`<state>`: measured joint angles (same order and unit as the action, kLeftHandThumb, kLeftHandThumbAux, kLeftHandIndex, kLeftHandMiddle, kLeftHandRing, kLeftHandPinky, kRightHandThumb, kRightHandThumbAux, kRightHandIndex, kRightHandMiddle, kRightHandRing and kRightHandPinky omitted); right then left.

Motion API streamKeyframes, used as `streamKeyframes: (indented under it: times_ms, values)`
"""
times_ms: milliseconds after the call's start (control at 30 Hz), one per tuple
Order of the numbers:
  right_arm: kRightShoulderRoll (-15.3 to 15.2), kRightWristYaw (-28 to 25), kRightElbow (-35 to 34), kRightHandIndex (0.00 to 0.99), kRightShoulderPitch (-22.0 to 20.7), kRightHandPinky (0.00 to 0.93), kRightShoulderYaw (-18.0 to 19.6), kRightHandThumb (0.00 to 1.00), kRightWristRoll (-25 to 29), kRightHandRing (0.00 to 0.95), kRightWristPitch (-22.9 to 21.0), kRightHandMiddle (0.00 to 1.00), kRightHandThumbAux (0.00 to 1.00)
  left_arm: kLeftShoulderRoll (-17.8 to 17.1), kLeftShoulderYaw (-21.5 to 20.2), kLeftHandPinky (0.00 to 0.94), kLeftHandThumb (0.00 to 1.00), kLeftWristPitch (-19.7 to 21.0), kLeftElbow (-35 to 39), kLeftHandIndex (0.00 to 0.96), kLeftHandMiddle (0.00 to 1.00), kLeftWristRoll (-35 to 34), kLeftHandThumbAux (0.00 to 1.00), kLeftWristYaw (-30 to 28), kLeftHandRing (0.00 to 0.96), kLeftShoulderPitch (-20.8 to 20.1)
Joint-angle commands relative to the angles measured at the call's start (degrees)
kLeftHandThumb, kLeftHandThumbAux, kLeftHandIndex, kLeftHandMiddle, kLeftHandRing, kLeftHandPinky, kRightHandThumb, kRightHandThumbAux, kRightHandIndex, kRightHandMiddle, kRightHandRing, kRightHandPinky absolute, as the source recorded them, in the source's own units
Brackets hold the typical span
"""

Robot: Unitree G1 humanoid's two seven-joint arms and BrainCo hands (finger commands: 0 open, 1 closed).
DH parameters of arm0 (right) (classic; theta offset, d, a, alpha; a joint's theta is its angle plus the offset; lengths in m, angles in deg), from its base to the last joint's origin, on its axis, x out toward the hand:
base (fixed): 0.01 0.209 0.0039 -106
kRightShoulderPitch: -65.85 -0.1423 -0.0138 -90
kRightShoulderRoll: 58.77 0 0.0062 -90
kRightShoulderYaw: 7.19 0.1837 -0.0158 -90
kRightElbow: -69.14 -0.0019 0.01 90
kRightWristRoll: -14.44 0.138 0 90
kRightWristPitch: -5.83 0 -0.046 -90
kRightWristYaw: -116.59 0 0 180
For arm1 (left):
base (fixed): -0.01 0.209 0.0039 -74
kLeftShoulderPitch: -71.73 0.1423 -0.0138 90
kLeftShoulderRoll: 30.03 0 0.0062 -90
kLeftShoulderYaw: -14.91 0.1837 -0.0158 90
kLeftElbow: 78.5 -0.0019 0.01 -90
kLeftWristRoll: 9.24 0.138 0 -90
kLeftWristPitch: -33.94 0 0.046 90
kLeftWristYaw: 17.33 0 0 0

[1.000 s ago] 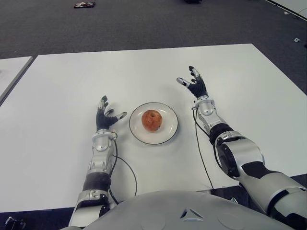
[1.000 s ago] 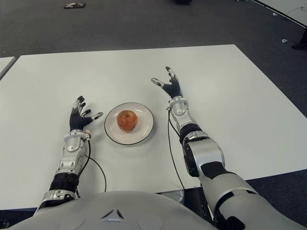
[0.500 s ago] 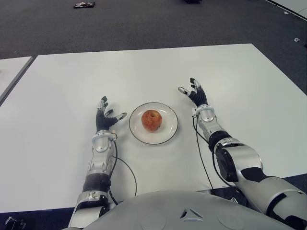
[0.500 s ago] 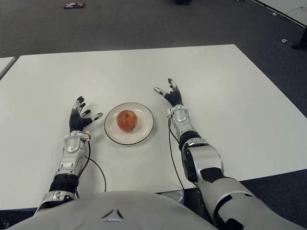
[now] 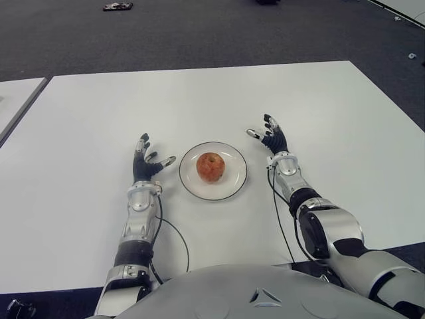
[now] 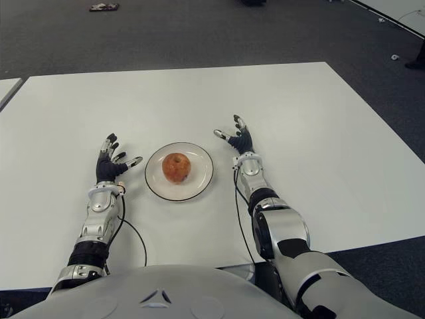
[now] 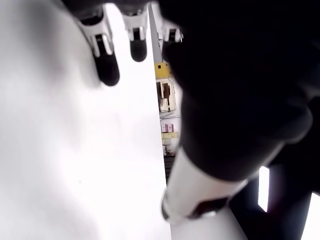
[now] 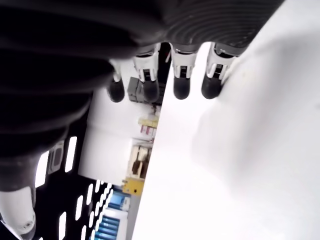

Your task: Put the apples into the plate.

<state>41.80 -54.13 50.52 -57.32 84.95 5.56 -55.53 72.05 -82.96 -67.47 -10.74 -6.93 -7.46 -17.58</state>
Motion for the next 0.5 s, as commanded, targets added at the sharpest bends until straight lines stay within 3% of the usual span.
streamKeyframes:
  times_ms: [33,500]
  values:
    - [0.2,-0.7,-0.3,0.000,3.2,0.005,-0.3,0.000,0.3,0.000,-0.3,0.000,0.654,-0.1,0.3,0.021,0.000,1.1,0.5,0.000,0.000,0.1,0.305,-0.7,0.000,0.8]
    - [2.1,-2.4,-2.9,0.000,7.2,0.027,0.5,0.003,1.7,0.000,2.6,0.000,0.714,-0.2,0.9,0.016,0.000,2.6,3.4,0.000,0.000,0.3,0.301,-1.0,0.000,1.6]
